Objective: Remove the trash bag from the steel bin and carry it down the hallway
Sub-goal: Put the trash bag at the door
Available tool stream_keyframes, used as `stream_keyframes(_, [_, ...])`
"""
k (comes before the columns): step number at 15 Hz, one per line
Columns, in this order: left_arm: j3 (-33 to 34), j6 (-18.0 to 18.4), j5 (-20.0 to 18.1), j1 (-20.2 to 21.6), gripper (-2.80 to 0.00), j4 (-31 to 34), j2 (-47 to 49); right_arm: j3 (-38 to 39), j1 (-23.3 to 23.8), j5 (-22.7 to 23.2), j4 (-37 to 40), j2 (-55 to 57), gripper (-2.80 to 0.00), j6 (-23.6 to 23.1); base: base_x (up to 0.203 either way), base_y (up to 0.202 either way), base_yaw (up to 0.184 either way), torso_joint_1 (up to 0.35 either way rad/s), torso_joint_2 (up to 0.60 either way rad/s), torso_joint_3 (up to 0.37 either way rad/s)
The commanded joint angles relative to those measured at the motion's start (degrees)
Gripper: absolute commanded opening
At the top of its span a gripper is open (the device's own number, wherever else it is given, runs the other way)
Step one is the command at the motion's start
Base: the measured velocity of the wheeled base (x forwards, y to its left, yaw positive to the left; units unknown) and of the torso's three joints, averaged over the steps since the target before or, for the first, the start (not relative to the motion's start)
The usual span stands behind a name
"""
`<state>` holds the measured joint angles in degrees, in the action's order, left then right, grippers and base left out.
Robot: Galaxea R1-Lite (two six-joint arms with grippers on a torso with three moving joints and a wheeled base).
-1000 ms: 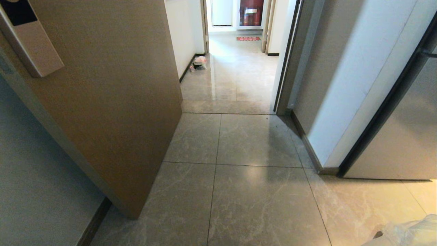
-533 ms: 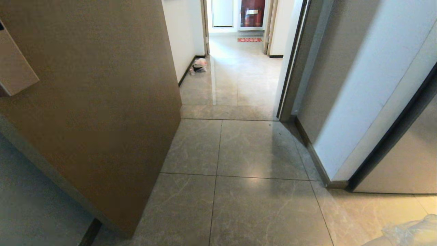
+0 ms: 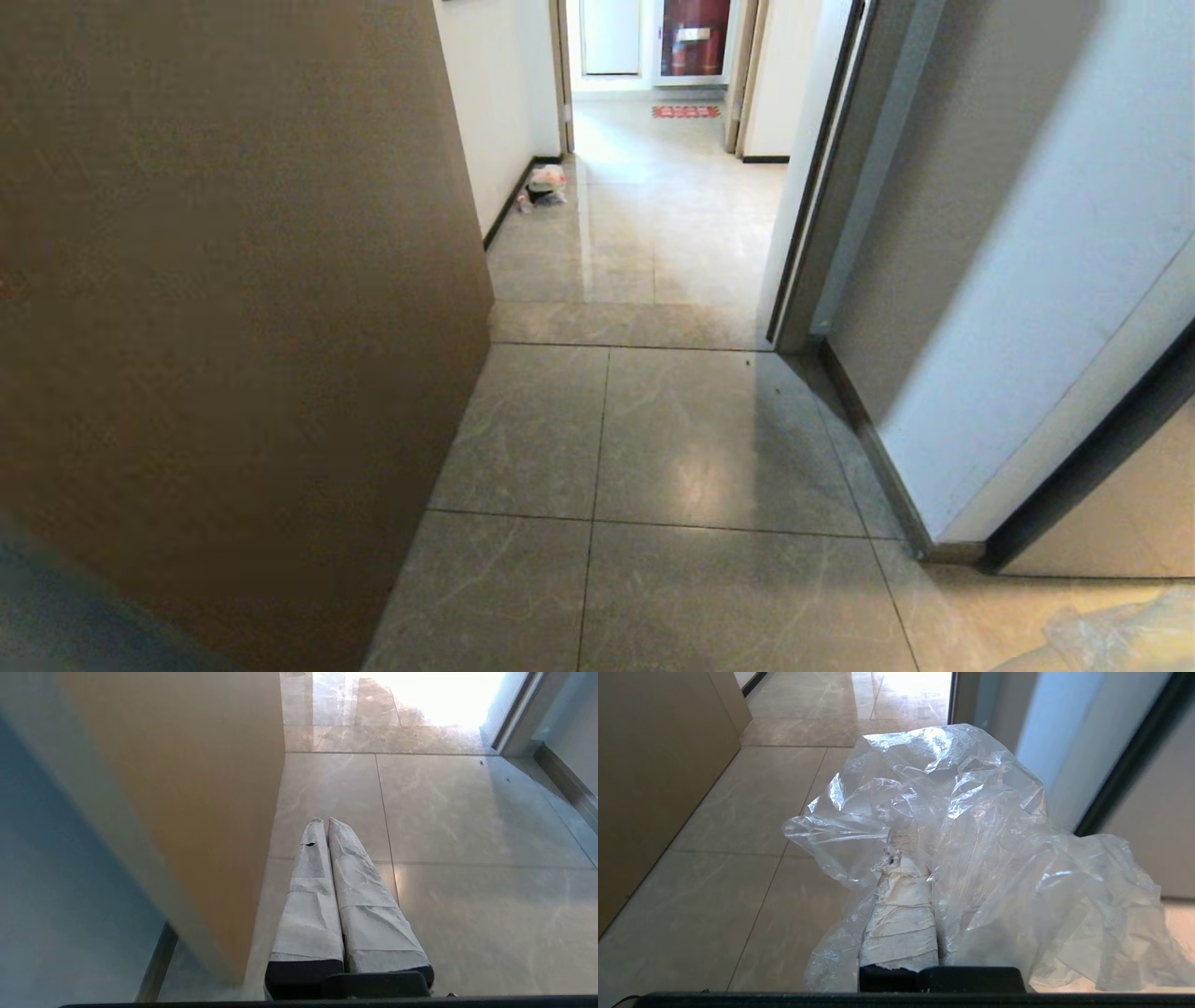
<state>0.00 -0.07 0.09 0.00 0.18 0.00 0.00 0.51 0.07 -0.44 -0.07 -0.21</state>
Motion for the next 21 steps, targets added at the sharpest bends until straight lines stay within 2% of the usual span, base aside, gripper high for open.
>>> stream_keyframes(1, [0.0, 0.0, 0.0, 0.0, -2.8, 0.0, 0.0, 0.1, 0.0, 0.0, 0.0, 0.0, -2.8, 0.0, 0.188, 0.0, 0.004, 0.002, 0.0, 0.007])
stream_keyframes(21, [0.0, 0.0, 0.0, 0.0, -2.8, 0.0, 0.0, 0.1, 0.0, 0.0, 0.0, 0.0, -2.8, -0.1, 0.191, 0.0, 0.001, 0.002, 0.0, 0.002])
